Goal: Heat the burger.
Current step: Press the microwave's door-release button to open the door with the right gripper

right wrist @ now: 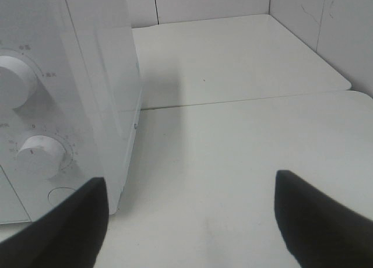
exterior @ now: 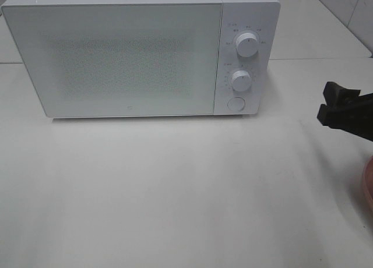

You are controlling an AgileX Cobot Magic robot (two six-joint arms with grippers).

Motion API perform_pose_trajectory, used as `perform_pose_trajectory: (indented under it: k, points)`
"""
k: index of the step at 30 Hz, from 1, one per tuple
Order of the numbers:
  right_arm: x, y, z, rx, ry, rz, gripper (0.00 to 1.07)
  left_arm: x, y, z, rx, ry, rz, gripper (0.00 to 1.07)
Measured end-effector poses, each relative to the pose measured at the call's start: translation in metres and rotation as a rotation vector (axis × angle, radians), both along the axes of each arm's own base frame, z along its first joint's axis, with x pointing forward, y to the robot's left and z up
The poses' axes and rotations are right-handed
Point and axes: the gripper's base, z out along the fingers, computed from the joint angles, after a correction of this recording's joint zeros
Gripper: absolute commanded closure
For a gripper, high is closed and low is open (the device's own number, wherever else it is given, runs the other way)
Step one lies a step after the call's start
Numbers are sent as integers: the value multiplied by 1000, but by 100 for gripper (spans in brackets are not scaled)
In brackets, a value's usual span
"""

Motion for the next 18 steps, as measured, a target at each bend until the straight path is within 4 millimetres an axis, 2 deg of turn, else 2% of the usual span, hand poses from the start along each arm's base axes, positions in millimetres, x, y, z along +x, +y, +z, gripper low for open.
perform_pose_trajectory:
  k: [7, 9, 10, 11, 12, 17, 18]
  points:
    - [0, 25, -17, -18, 11, 8, 34, 0, 0, 0, 0, 0, 0, 9]
    - [3, 40, -22, -21, 28, 24, 34, 0, 0, 0, 0, 0, 0, 9]
    - [3, 40, -22, -21, 28, 24, 34, 0, 0, 0, 0, 0, 0, 9]
    - [4, 50, -25, -24, 39, 37, 34, 0, 0, 0, 0, 0, 0, 9]
    - [4, 50, -25, -24, 39, 37, 34, 0, 0, 0, 0, 0, 0, 9]
    - [11, 76, -30, -59, 43, 72, 34, 0, 0, 0, 0, 0, 0, 9]
    - [11, 76, -30, -59, 43, 72, 34, 0, 0, 0, 0, 0, 0, 9]
